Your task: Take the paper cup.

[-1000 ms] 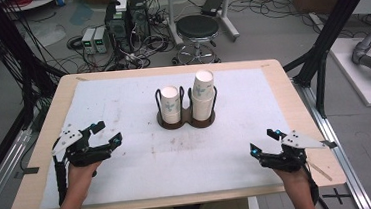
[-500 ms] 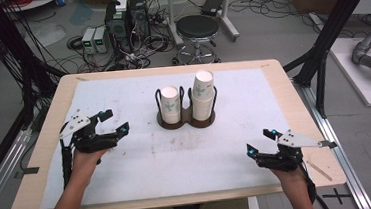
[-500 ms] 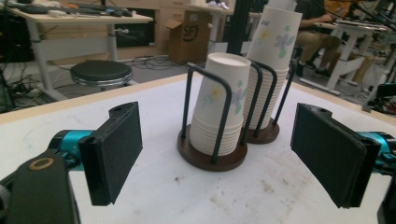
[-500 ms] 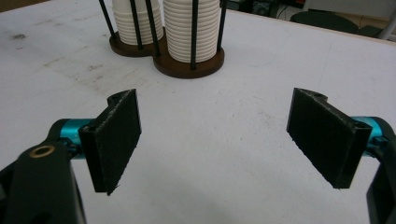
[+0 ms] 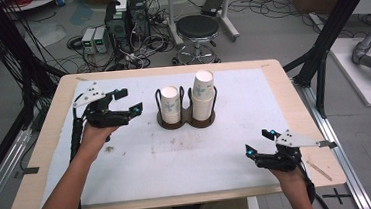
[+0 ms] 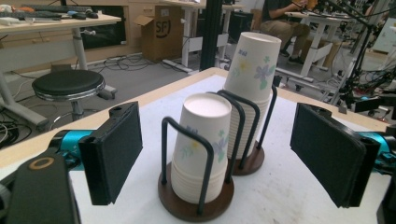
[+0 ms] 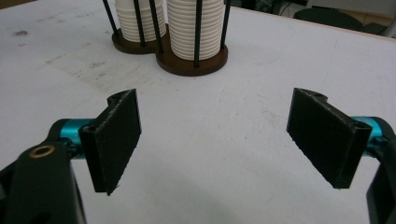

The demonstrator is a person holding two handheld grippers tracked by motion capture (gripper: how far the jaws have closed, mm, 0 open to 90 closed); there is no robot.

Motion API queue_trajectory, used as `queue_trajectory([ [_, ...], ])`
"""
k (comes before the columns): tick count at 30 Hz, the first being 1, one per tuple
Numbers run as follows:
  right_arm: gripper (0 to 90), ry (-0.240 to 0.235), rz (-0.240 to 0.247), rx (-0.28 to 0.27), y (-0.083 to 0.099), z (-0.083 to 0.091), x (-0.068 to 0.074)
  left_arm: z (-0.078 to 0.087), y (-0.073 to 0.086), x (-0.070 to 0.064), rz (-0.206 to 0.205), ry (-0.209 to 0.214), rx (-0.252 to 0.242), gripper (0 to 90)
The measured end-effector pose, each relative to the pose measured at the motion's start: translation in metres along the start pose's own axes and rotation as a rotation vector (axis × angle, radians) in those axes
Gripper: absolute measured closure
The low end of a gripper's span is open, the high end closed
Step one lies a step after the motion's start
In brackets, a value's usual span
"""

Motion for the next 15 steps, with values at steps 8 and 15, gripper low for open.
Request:
queue_trajectory([
  [8,18.1,-0.027,0.013,0.016,0.002,-0.004,0.007,-0.041,-0.009,-0.004,-0.011,0.026,0.045,16.7],
  [15,18.1,-0.041,0.016,0.013,0.000,-0.006,0.009,-0.065,-0.008,-0.005,-0.007,0.039,0.081,17.0],
])
Point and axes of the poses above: each handheld gripper's, and its own axes: z roughly backward along the jaws, y roughly out of its underside, x roughly to its left, the point moved 6 cm from there along -z, roughly forward along the jaws, and after that the axes turned 1 degree about -x, right-handed, at the moved point
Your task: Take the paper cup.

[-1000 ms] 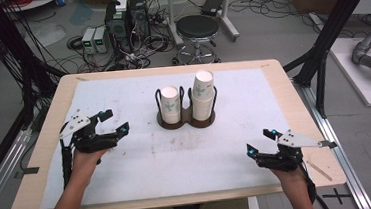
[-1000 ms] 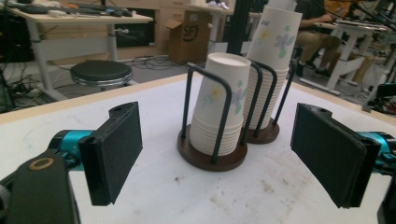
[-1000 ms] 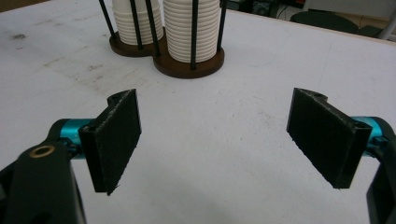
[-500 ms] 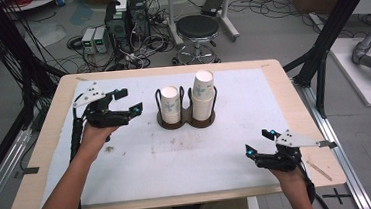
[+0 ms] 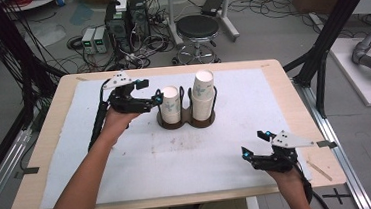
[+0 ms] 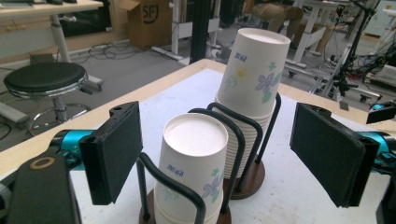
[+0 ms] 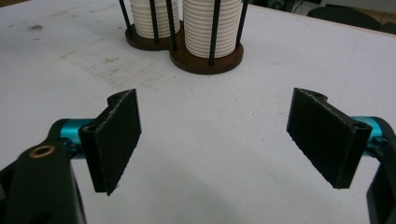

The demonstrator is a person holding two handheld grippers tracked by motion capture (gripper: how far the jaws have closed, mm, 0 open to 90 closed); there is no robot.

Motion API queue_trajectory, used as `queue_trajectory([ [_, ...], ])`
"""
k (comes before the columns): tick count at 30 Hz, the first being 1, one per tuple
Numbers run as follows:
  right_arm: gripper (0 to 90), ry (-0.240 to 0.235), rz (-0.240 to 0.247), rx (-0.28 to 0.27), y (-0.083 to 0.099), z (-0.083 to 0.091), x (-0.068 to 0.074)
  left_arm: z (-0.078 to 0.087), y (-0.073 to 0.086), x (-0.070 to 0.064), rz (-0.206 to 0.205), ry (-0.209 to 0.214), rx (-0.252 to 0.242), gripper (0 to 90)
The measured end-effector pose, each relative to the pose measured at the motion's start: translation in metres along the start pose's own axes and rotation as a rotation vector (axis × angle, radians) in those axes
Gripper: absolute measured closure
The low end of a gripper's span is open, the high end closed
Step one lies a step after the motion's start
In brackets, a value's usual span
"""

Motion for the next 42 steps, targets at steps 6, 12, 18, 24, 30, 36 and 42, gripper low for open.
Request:
queue_trajectory([
  [6,18.1,0.001,-0.004,0.005,0.002,0.001,-0.001,-0.025,-0.002,0.003,0.006,0.009,0.033,17.3],
  [12,18.1,0.000,-0.011,0.006,0.003,0.002,-0.002,-0.045,0.004,0.007,0.004,-0.004,0.098,17.3],
  [18,18.1,0.001,-0.012,0.002,0.004,0.004,-0.003,-0.058,0.009,0.009,-0.014,-0.019,0.148,20.9],
  [24,18.1,0.002,-0.016,0.002,0.005,0.006,-0.004,-0.064,0.018,0.013,-0.016,-0.037,0.201,21.4],
  [30,18.1,0.002,-0.019,0.004,0.005,0.006,-0.004,-0.066,0.023,0.015,-0.006,-0.034,0.231,24.5],
  [36,18.1,0.002,-0.021,0.004,0.006,0.005,-0.004,-0.066,0.023,0.013,-0.022,-0.006,0.237,34.7],
  [42,18.1,0.000,-0.020,0.004,0.006,0.005,-0.003,-0.065,0.022,0.013,-0.028,-0.010,0.239,35.5],
])
Point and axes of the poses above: each handheld gripper's, and its own axes: z roughly backward along the jaws, y roughly out of its underside, x roughly to its left, the point moved 6 cm from there along -z, roughly forward along the jaws, and after that the axes turned 1 degree about -x, right-handed, at the moved point
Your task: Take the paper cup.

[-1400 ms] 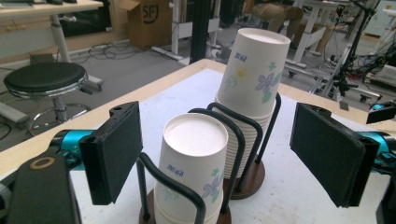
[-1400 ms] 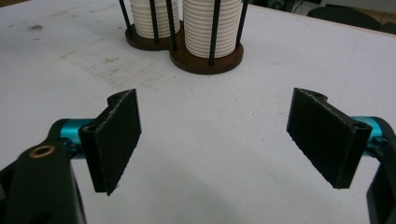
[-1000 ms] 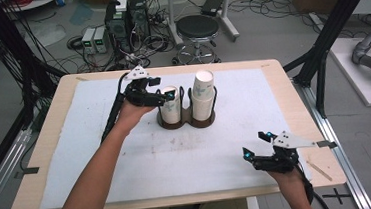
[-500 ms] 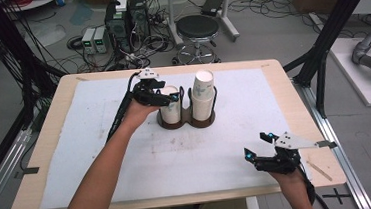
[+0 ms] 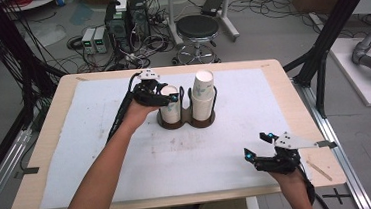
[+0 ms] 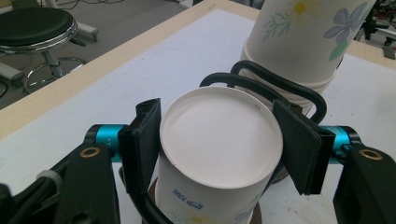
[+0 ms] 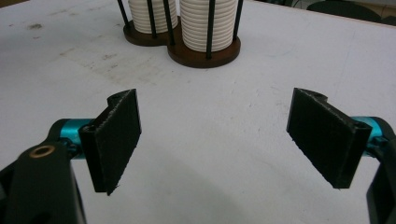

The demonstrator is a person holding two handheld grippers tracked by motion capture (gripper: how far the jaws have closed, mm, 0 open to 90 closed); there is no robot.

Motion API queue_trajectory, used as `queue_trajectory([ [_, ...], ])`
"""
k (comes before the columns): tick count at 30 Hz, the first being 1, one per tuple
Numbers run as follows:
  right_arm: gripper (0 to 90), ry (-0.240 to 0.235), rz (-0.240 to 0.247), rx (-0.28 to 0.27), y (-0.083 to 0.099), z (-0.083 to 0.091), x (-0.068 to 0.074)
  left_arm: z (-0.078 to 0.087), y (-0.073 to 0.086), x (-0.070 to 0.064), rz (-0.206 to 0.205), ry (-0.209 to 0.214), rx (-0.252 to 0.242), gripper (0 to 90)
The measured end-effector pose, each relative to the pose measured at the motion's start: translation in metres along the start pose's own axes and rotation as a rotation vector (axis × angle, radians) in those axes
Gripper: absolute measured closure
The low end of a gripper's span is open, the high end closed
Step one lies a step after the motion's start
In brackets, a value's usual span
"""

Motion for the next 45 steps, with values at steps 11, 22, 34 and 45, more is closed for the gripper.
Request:
queue_trajectory([
  [11,18.1,-0.002,0.003,0.003,0.000,0.000,0.000,0.013,-0.011,0.002,0.029,-0.004,-0.060,36.4],
  [22,18.1,-0.006,-0.003,0.009,0.001,-0.002,0.001,0.045,-0.041,-0.001,0.074,-0.005,-0.170,37.1],
  [34,18.1,-0.020,-0.003,0.004,0.000,-0.007,-0.001,0.092,-0.070,-0.011,0.067,0.024,-0.296,37.3],
  [45,18.1,-0.029,0.001,-0.010,-0.010,-0.011,0.002,0.135,-0.045,-0.035,0.034,0.058,-0.366,37.2],
])
Point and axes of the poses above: each handheld gripper's, and its own axes: z roughly backward along the jaws, y roughly out of its underside, x roughly to its left, the point moved 6 cm from there along -z, roughly forward along the jaws, and after that the axes turned 1 degree about -x, right-handed, at the moved point
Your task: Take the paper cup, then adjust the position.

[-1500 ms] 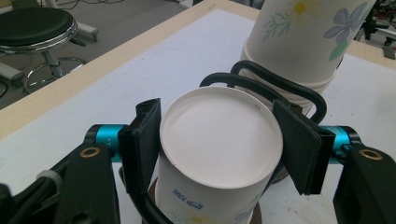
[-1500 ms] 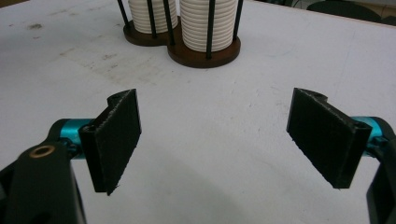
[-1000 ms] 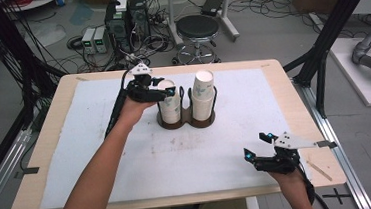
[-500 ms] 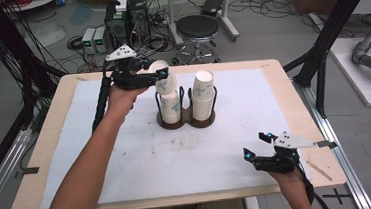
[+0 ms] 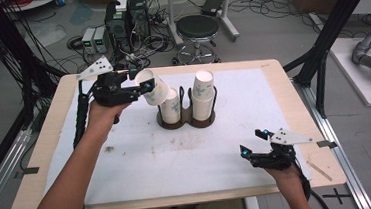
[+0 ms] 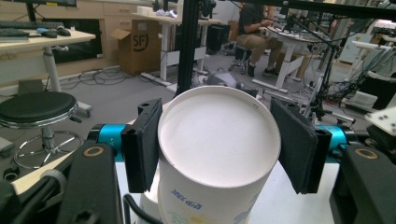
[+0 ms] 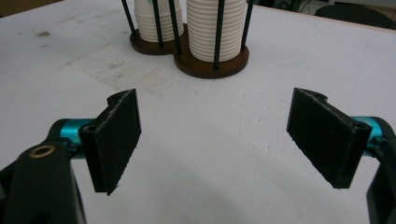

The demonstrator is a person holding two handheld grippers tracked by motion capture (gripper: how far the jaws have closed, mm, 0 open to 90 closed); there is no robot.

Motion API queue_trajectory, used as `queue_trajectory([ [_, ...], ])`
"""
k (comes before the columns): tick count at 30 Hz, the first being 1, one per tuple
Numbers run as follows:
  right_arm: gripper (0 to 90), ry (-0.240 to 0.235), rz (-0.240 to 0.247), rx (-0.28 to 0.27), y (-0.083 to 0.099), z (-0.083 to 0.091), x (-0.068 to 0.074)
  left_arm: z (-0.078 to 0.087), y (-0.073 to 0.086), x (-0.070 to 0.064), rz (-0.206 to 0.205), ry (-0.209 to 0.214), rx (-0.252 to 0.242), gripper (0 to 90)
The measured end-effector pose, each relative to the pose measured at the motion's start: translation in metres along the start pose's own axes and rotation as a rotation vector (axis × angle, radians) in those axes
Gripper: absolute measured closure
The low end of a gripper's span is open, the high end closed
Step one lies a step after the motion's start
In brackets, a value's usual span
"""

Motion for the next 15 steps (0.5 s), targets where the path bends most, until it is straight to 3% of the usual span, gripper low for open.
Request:
queue_trajectory([
  [5,18.1,-0.019,0.000,0.009,-0.002,-0.006,0.003,0.012,0.016,-0.007,-0.016,0.006,0.009,37.1],
  [8,18.0,-0.031,0.007,0.007,-0.003,-0.008,0.007,0.017,0.027,-0.011,-0.002,0.017,0.007,37.0],
  [15,18.0,-0.064,0.006,0.002,-0.007,-0.013,0.014,0.019,0.050,-0.019,-0.005,0.018,0.033,37.0],
])
Point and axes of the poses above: each handheld gripper's, and its own axes: z roughly backward along the jaws, y roughly out of its underside, x roughly to its left, the point moved 6 cm from there along -z, roughly forward along the jaws, and after that the axes turned 1 degree about -x, right-handed, at the moved point
